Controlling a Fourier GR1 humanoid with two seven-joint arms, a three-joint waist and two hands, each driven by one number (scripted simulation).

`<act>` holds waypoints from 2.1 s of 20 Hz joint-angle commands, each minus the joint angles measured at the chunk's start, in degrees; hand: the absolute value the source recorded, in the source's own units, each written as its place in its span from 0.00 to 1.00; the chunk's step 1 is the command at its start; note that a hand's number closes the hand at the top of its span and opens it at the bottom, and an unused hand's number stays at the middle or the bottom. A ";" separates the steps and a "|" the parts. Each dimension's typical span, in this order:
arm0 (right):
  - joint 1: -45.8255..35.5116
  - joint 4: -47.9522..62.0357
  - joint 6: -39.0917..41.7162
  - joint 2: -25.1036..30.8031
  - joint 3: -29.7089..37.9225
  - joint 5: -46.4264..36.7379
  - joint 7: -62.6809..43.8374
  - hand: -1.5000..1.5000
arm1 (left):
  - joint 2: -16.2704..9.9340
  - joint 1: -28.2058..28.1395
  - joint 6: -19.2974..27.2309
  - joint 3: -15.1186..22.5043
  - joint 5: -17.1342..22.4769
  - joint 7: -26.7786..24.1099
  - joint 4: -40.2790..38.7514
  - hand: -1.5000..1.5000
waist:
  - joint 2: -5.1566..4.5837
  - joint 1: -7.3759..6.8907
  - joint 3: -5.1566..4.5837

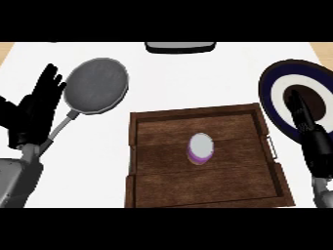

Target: Pick the can from the tray and place it in the plate

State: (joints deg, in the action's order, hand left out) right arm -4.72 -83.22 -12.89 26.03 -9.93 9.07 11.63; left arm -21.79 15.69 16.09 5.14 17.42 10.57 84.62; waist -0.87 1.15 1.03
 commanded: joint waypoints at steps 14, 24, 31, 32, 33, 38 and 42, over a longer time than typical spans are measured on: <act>-13.11 19.68 24.71 -5.11 -4.30 1.95 24.67 0.00 | -0.52 -4.53 -6.72 2.63 -3.12 -4.64 -6.85 0.50 | 0.45 -2.09 -0.96; -18.50 16.00 26.40 0.91 -9.76 -13.52 17.56 0.00 | 0.64 -3.96 -8.53 0.57 -4.44 -5.21 -9.52 0.50 | 0.88 -1.02 -1.07; -18.48 9.79 31.26 2.34 -10.31 -17.85 8.84 0.00 | 2.34 -7.40 -7.14 1.70 -6.83 -1.59 -2.03 0.50 | 0.99 -1.40 -1.03; -17.66 9.36 32.50 3.13 -10.37 -18.40 8.63 0.00 | 3.24 -4.12 -6.31 0.50 -6.60 -0.41 -4.92 0.50 | 0.93 -1.10 -1.04; -18.90 7.54 32.24 1.96 -11.94 -19.49 4.51 0.00 | 3.82 -7.91 -6.31 0.86 -7.53 -4.92 -5.91 0.50 | 0.96 -1.25 -1.07; -20.09 3.75 32.09 0.21 -15.07 -26.21 -2.57 0.00 | 1.94 -4.40 -8.76 -1.31 -7.17 -2.78 -7.31 0.50 | 0.91 -1.23 -1.07; -22.63 8.01 34.08 0.20 -14.14 -30.62 -2.73 0.00 | 3.09 -6.29 -9.99 -1.81 -7.71 -5.70 -7.81 0.50 | 0.81 -1.53 -1.05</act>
State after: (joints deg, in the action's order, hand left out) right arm -24.08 -77.66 19.75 27.28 -23.82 -17.70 11.67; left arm -19.16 10.70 7.52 3.96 10.19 7.59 78.38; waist 0.04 -0.12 -0.02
